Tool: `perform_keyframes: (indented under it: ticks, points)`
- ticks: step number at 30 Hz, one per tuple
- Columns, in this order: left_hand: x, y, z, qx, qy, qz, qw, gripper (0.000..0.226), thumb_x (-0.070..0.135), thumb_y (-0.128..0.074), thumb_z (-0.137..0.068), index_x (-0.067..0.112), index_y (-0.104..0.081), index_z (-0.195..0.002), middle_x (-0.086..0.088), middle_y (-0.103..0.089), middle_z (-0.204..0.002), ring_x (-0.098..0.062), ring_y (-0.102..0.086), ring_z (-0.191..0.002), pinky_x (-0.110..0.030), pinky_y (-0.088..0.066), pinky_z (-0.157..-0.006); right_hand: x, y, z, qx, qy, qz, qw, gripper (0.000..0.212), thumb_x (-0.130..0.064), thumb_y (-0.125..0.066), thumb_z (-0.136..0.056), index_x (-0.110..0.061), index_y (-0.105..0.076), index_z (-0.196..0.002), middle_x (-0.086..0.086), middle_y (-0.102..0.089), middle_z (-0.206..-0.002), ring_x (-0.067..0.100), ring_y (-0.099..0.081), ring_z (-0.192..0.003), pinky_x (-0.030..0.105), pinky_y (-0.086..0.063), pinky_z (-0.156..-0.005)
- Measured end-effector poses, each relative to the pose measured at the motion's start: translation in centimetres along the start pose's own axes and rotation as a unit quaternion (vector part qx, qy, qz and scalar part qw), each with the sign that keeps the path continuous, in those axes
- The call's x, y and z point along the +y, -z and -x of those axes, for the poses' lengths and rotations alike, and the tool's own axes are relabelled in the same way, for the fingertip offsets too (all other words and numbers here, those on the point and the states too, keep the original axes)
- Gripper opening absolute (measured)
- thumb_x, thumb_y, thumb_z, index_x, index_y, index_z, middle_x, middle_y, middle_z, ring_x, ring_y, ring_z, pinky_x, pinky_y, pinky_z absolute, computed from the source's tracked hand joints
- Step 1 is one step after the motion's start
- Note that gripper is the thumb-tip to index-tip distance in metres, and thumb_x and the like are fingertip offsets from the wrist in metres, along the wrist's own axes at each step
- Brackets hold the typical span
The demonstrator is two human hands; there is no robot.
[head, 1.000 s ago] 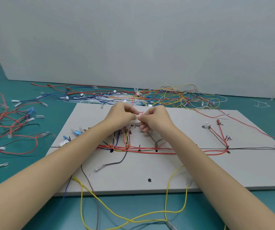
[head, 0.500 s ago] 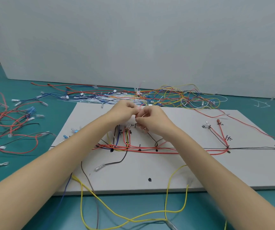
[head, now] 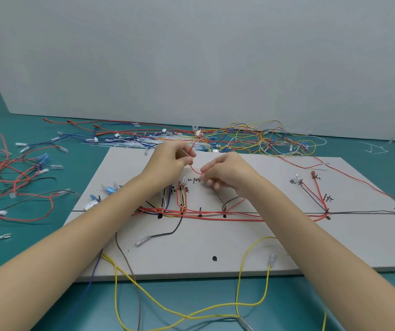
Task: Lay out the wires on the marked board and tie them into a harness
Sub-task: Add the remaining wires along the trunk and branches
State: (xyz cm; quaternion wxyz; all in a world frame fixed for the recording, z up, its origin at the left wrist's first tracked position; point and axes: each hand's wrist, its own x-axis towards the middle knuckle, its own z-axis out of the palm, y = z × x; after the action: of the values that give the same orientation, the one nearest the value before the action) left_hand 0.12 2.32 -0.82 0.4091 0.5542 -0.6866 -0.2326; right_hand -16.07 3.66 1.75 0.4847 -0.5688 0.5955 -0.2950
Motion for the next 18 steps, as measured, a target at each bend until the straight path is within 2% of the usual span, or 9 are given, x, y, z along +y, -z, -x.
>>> perform_keyframes:
  ticks: [4,10,15,18]
  points:
    - [-0.3,0.4,0.5,0.005,-0.014,-0.062,0.998,0.012,0.006,-0.070,-0.083,0.016,-0.063,-0.082,-0.002,-0.068,-0.083,-0.019,-0.065,-0.081,-0.041,-0.053,-0.080,0.0,-0.5,0.4,0.009,-0.023,-0.063,0.998,0.014,0.014,-0.062,-0.084,0.011,-0.066,-0.097,0.018,-0.064,-0.073,0.017,-0.061,-0.043,0.022,-0.057,-0.049]
    - [-0.3,1.4,1.0,0.017,0.003,-0.078,0.997,0.016,0.005,-0.073,-0.079,0.019,-0.064,-0.076,-0.001,-0.069,-0.077,-0.017,-0.066,-0.078,-0.038,-0.054,-0.079,-1.1,-1.6,0.3,-0.009,-0.015,0.016,1.000,0.016,0.017,-0.055,-0.085,0.016,-0.065,-0.097,0.020,-0.058,-0.066,0.020,-0.053,-0.035,0.022,-0.051,-0.044]
    - [-0.4,1.6,1.5,0.016,-0.020,-0.111,0.994,0.014,0.006,-0.071,-0.080,0.019,-0.066,-0.080,0.002,-0.068,-0.076,-0.014,-0.064,-0.077,-0.036,-0.053,-0.078,-1.0,-1.5,0.0,-0.035,0.010,0.069,0.997,0.022,0.010,-0.046,-0.090,0.008,-0.066,-0.099,0.019,-0.064,-0.073,0.024,-0.064,-0.051,0.026,-0.058,-0.050]
    - [-0.4,1.6,1.7,0.015,-0.025,-0.119,0.992,0.014,0.005,-0.070,-0.081,0.018,-0.068,-0.082,0.003,-0.068,-0.076,-0.014,-0.064,-0.077,-0.032,-0.052,-0.076,-1.0,-1.4,0.0,-0.044,0.005,0.069,0.997,0.024,0.012,-0.047,-0.090,0.002,-0.061,-0.107,0.019,-0.066,-0.077,0.022,-0.066,-0.051,0.025,-0.056,-0.047]
